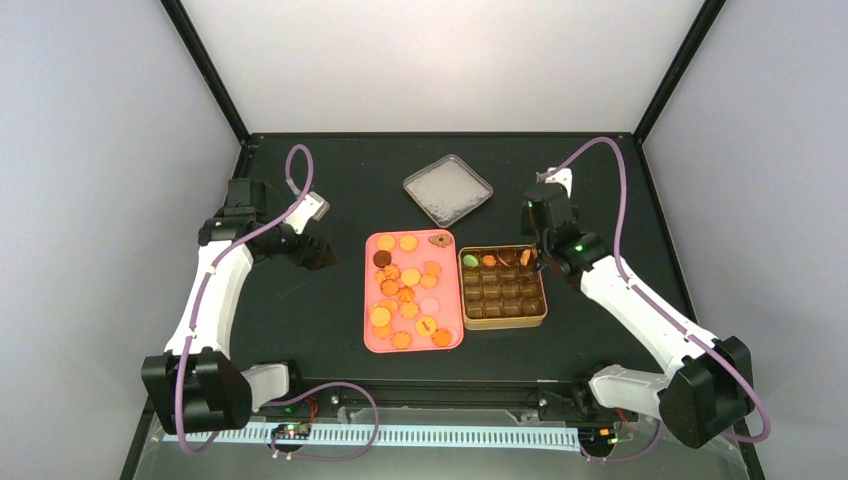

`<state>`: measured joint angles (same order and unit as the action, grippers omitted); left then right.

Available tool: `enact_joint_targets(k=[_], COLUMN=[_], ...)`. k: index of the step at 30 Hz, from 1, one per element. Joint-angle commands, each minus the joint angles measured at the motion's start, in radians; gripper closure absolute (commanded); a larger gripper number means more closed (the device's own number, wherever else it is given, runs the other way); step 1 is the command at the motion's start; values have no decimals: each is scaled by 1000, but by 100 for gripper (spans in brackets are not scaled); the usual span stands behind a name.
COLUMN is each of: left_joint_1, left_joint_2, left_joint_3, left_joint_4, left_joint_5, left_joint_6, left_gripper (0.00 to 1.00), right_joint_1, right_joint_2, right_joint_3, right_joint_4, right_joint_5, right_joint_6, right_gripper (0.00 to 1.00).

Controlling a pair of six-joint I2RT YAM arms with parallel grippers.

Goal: Pack the cookies
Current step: Place the fake cookies in the empty pocket of the box, then pick up the fake cookies from the plate.

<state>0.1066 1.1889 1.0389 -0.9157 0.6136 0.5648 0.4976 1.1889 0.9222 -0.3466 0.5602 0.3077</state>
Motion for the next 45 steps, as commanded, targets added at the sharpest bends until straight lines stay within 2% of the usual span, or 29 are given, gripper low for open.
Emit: enact_joint_targets(k=[1, 9, 22, 31, 36, 41, 45], left_joint_1=[8, 7, 7, 8, 8, 9, 12], left_joint_2=[-21, -13, -7, -2, -2, -4, -9], left_joint_3=[15, 31, 44, 46, 46, 46, 46], left_joint_4=[-2, -11, -14, -12, -14, -20, -35], left_joint_5=[-6, -5, -11, -2, -9, -21, -40], left_joint_6=[3, 1, 3, -6, -11, -18, -15], left_gripper=[11, 11, 11, 11, 11, 9, 8], right_joint_1=[-3, 2, 1, 30, 152, 414, 564], right_joint_2=[-3, -22, 67, -64, -97, -42, 54], right_joint_3=[44, 17, -42, 57, 99, 108, 132], right_joint_4=[-24, 51, 42, 22, 23, 88, 166], right_joint_5=[19, -76, -19, -106, -123, -99, -127], right_joint_6=[24, 38, 72, 29, 26, 28, 24], right_gripper=[78, 75, 82, 79, 76, 75, 75])
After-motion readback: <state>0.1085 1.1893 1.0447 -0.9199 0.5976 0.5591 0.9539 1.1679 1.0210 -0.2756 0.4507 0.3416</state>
